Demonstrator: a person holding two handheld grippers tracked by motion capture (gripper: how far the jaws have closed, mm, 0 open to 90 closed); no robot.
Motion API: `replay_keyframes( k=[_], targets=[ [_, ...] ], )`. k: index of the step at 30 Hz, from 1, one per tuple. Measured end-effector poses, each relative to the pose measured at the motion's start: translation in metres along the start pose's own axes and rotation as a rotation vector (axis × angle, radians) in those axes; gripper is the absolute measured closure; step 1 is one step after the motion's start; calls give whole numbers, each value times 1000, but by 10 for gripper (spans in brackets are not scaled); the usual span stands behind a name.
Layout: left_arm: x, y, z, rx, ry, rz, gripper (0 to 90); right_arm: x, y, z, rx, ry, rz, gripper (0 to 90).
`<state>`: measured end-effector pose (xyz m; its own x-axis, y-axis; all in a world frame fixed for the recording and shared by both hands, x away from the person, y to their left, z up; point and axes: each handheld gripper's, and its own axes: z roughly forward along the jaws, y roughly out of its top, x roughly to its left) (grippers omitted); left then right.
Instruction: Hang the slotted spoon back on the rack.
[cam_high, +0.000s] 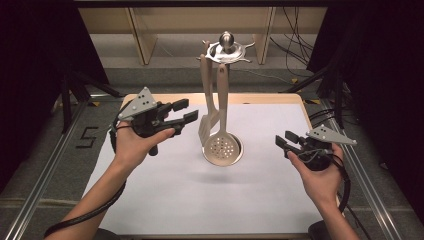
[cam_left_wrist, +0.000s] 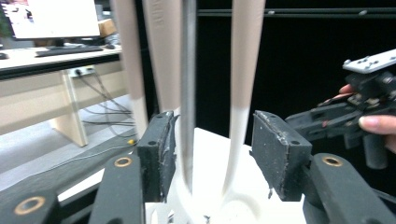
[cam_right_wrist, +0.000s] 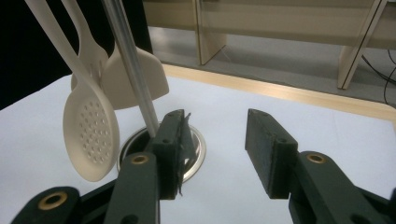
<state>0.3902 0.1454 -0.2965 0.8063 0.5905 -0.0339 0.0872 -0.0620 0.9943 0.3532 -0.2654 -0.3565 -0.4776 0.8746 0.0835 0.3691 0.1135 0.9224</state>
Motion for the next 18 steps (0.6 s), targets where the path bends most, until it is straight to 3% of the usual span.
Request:
replay_keyframes(
  k=[5, 7, 8, 9, 10, 14, 15, 18],
  targets=[
    [5, -12, -16, 0, 76, 4, 464, -2, 0, 0, 1, -10, -3, 580],
    [8, -20, -22, 5, 127, 35, 452, 1, 0, -1, 15, -17, 41, 578],
    [9, -24, -24, 12, 148, 46, 448, 0, -1, -1, 7, -20, 34, 578],
    [11, -28, -26, 20, 165, 53, 445, -3, -2, 1, -15, -28, -4, 578],
    [12, -32, -28, 27, 177, 55, 444, -4, -1, 1, -4, -20, 8, 578],
    [20, -49, -38, 50, 207, 33, 441, -5, -3, 0, 18, -28, 38, 575],
    [21, -53, -40, 54, 215, 26, 442, -7, -3, 1, 1, -29, 23, 575],
    [28, -69, -48, 52, 263, 9, 442, -9, -4, 0, 18, -43, 35, 574]
  ],
)
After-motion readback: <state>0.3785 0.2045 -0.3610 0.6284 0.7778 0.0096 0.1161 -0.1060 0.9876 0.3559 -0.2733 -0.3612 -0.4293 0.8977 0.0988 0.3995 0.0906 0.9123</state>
